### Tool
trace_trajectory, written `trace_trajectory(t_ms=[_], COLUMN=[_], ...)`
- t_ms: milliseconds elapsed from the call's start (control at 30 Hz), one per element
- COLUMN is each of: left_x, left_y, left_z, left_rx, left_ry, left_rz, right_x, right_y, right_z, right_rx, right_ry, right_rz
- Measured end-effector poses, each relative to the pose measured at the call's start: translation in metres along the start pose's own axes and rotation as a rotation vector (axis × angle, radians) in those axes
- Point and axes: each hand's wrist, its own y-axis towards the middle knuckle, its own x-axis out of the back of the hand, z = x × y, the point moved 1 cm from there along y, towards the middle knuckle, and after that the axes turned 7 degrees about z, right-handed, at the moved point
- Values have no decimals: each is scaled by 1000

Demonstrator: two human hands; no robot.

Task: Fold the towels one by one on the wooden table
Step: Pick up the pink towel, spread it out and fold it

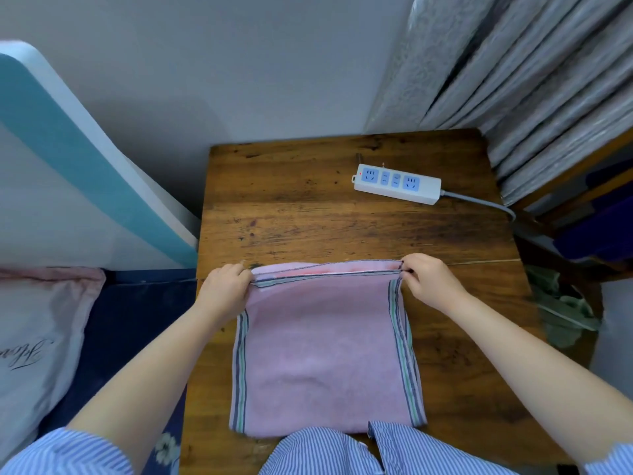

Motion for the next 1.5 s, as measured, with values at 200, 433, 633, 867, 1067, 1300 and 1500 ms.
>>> trace_trajectory(t_ms=[200, 433, 633, 867, 1067, 1300, 1500], left_x=[31, 47, 38, -1, -37, -43, -71], left_y=[-13, -33, -58, -83, -103, -110, -101], left_z=[9, 16, 4, -1, -11, -20, -14], left_rx=[-101, -58, -57, -19, 24, 206, 313], left_ry=[13, -9, 44, 20, -58, -359, -574], left_rz=[-20, -42, 26, 103, 167, 178, 204], right_x=[26, 58, 64, 12, -12, -6, -7], right_y=[-2, -12, -33, -55, -40, 11, 61], right_z=[8, 29, 41, 41, 40, 58, 80], right_rx=[56, 54, 44, 0, -84, -41, 7], right_ry=[-149, -189, -218, -295, -295, -397, -443], right_rz=[-18, 115, 141, 206, 194, 124, 217])
